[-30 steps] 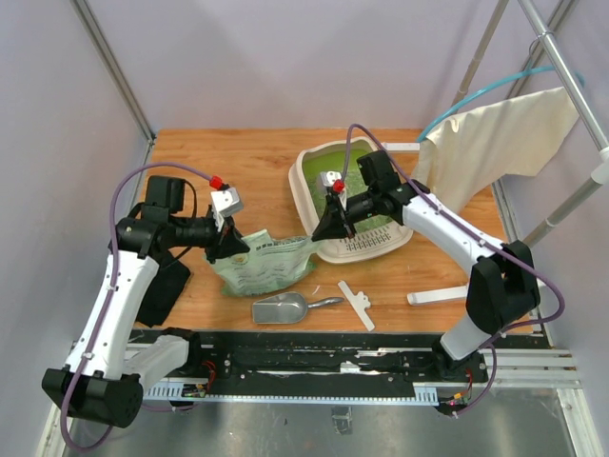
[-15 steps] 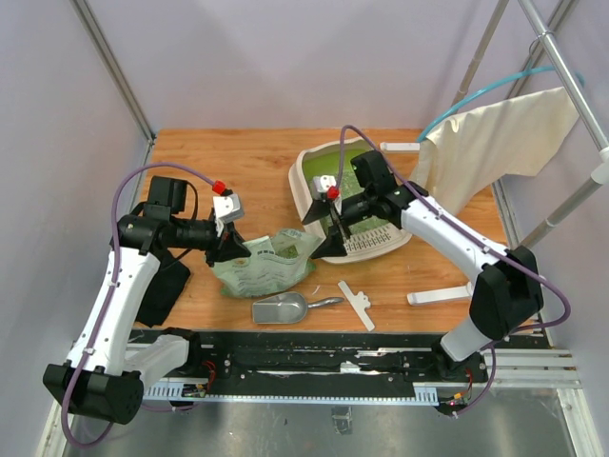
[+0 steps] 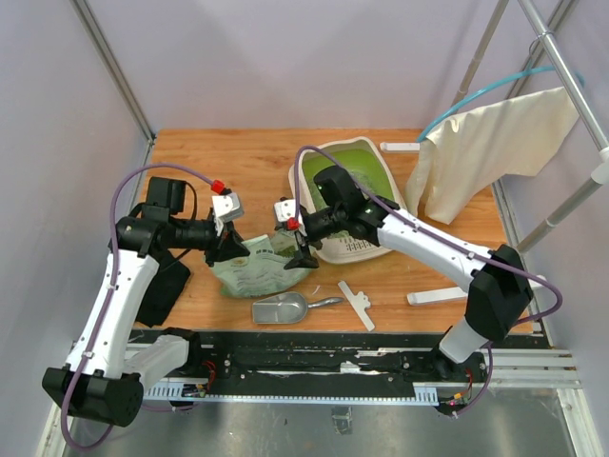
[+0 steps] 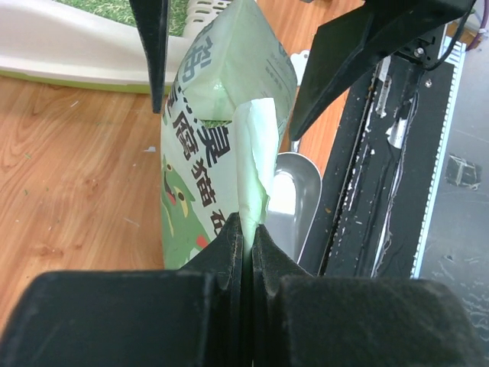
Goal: Fill the litter box with clean litter
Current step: Close the cat litter bag at the center of the board.
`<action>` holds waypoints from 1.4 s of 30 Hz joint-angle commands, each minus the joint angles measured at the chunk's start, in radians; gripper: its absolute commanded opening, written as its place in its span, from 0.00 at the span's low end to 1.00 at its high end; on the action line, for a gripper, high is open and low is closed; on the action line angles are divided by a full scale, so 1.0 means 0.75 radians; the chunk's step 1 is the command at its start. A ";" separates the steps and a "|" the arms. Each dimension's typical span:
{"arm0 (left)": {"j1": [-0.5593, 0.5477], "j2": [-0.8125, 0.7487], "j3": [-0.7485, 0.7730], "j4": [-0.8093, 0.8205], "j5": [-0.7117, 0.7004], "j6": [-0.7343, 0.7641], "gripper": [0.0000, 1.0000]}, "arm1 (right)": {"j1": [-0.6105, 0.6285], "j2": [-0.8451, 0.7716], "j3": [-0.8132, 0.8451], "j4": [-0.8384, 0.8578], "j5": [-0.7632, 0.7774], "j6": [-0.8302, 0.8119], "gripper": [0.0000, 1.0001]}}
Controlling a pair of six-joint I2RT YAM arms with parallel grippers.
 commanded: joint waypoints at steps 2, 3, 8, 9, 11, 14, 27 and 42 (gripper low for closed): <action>0.001 -0.056 0.085 0.060 0.044 -0.030 0.01 | 0.026 0.048 0.058 0.055 0.121 -0.014 0.98; 0.000 -0.058 0.085 0.062 0.045 -0.030 0.00 | 0.028 0.063 0.075 0.040 0.110 -0.013 0.98; 0.000 -0.056 0.077 0.068 0.031 -0.034 0.01 | 0.031 0.142 0.167 -0.164 -0.050 -0.071 0.91; 0.000 -0.058 0.073 0.070 0.021 -0.038 0.01 | 0.029 0.160 0.188 -0.199 -0.074 -0.050 0.81; 0.000 -0.062 0.066 0.068 -0.001 -0.039 0.01 | 0.018 0.191 0.234 -0.291 -0.143 -0.018 0.67; 0.000 -0.064 0.060 0.069 -0.025 -0.041 0.01 | -0.009 0.215 0.272 -0.386 -0.217 0.018 0.46; 0.000 -0.046 -0.018 0.127 -0.082 -0.074 0.38 | -0.021 0.261 0.321 -0.548 -0.270 -0.013 0.01; 0.000 0.074 -0.189 0.176 0.167 0.095 0.47 | -0.125 0.336 0.403 -0.548 -0.415 0.084 0.01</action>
